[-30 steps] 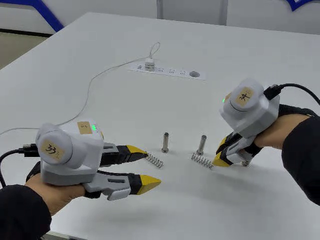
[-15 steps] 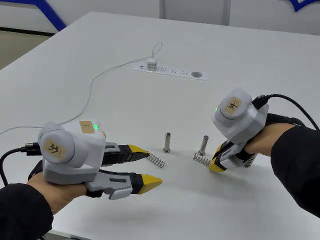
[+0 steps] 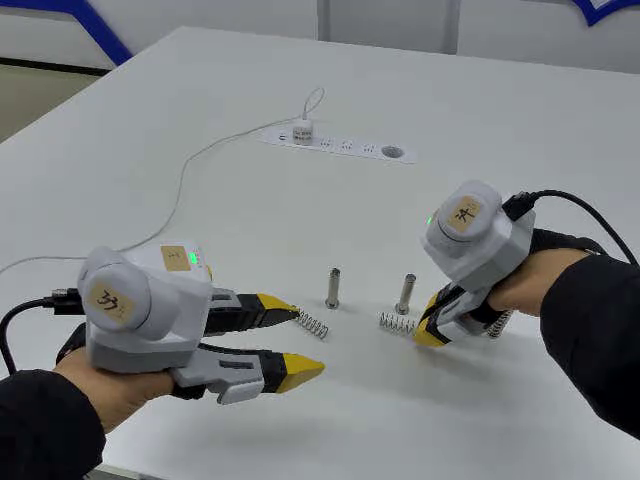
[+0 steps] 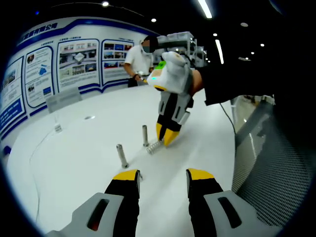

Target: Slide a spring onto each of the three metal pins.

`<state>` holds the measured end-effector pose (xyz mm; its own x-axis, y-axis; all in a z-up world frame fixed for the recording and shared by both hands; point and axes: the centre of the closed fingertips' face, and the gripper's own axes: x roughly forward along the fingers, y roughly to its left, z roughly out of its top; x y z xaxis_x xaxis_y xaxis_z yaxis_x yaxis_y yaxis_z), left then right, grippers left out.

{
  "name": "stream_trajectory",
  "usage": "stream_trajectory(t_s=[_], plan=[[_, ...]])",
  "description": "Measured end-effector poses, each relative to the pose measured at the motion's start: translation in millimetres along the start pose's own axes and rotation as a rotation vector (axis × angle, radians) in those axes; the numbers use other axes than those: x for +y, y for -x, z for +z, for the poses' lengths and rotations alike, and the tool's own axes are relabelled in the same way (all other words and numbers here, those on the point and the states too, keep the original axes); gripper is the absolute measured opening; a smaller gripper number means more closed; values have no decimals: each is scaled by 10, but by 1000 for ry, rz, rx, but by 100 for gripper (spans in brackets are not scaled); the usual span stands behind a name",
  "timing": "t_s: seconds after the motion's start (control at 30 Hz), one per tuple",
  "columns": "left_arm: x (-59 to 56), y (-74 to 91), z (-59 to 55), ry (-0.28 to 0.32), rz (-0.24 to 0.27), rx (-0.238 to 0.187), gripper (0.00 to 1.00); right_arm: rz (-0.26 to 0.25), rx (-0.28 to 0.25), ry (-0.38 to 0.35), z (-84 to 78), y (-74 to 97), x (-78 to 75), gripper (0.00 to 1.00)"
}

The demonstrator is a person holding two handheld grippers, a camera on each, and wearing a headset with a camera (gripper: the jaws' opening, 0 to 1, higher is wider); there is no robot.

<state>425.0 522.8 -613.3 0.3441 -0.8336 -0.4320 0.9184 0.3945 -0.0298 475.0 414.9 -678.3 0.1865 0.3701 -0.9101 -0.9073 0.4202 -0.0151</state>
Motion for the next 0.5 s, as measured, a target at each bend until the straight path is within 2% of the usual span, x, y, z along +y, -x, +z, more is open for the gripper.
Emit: stream_trajectory(t_s=[0.2,0.5], plan=[[-39,-34,9,-25,-22,16,38,21,-1,42,40,96,139,11],[-41,-92,25,-57,-40,35,38,59,-21,124,238,324,385,11]])
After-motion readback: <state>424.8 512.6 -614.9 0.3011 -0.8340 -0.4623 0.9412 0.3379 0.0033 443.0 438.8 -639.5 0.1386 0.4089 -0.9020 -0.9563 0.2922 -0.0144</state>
